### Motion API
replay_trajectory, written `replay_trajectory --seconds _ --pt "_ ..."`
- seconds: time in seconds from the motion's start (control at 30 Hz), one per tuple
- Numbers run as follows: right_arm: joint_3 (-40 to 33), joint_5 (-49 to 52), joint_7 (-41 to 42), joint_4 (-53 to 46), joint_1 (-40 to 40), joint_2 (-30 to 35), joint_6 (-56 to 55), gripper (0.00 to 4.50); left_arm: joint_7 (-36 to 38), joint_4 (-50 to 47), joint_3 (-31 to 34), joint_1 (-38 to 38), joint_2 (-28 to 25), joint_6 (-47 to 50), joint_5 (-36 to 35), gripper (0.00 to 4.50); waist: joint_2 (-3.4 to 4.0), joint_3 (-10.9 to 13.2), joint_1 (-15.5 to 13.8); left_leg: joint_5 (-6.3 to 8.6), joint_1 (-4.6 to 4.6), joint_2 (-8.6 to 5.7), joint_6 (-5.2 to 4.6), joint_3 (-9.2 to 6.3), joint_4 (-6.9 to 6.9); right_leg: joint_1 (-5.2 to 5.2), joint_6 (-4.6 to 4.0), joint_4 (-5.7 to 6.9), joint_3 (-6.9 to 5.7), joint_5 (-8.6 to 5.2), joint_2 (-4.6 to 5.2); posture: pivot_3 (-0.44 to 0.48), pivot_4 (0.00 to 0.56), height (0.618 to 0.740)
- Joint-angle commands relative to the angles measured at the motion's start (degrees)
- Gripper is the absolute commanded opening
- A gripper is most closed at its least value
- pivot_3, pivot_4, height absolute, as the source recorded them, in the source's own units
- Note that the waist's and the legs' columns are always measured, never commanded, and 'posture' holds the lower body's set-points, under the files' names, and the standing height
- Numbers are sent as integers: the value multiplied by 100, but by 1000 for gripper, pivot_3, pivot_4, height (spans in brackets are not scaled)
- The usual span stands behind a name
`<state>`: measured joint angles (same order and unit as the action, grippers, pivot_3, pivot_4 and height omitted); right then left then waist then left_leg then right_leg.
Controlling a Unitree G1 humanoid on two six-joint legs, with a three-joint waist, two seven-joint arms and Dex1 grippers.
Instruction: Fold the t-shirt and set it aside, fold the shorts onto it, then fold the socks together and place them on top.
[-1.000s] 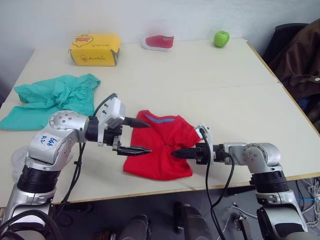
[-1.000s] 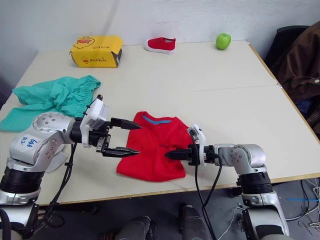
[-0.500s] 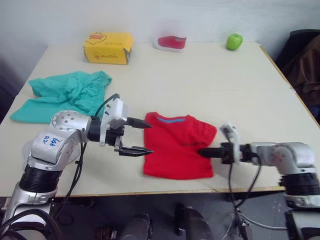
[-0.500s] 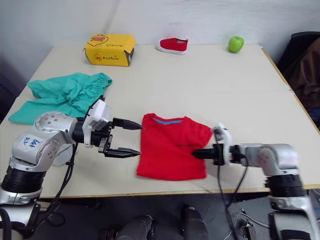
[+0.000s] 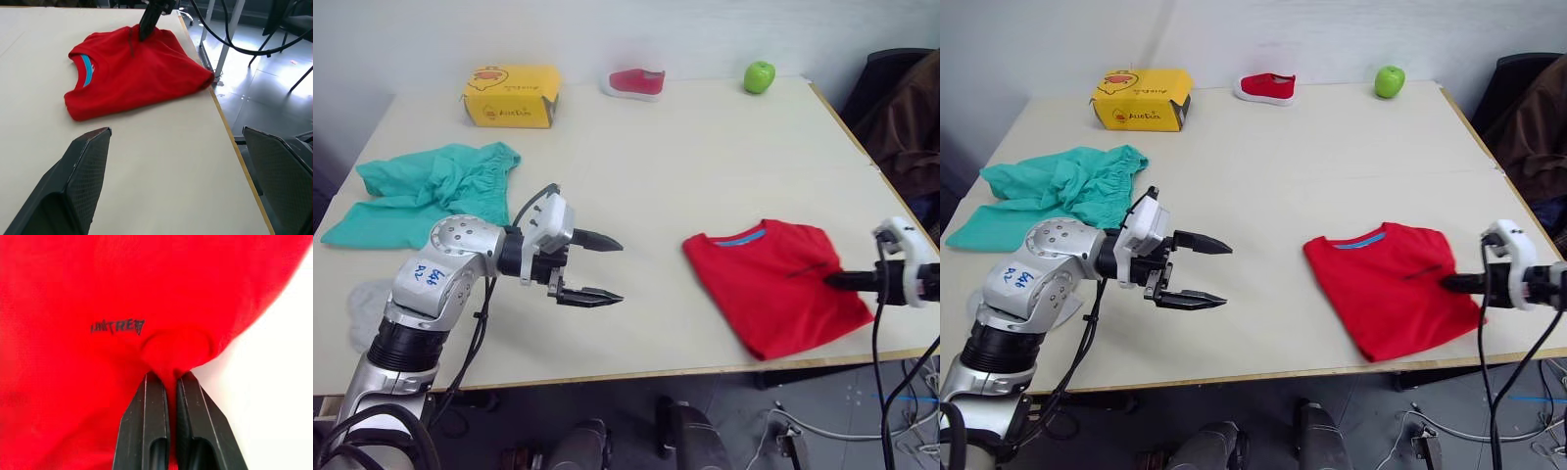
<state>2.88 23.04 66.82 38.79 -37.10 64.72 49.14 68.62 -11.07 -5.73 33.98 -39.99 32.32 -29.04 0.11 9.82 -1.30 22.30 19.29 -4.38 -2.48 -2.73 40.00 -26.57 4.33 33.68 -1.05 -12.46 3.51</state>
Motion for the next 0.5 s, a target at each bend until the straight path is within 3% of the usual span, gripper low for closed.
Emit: replay_trajectory --seconds 0.03,0.23,0.43,0.5 --pt "-100 -511 38 1071 -476 216 -608 26 33 -128 13 114 22 -83 -33 4500 5 2 8 0 0 0 0 2 -1 -1 0 0 2 0 0 0 150 740" --pt "-165 -1102 -95 2279 -674 197 -1464 26 22 -168 25 188 61 -35 -89 4500 10 4 -11 1 3 2 3 3 -1 -2 0 -3 1 0 0 0 150 740" --pt "-425 -1275 -404 2612 -586 90 -1808 26 24 -125 5 255 82 -45 -69 4500 13 3 5 1 0 1 5 3 2 -1 0 2 2 0 -1 0 150 740" --pt "-563 -1244 -444 2647 -552 128 -1766 573 19 -96 2 275 89 -54 -53 4500 16 3 6 0 0 2 6 3 2 -1 0 3 2 0 -1 0 150 740"
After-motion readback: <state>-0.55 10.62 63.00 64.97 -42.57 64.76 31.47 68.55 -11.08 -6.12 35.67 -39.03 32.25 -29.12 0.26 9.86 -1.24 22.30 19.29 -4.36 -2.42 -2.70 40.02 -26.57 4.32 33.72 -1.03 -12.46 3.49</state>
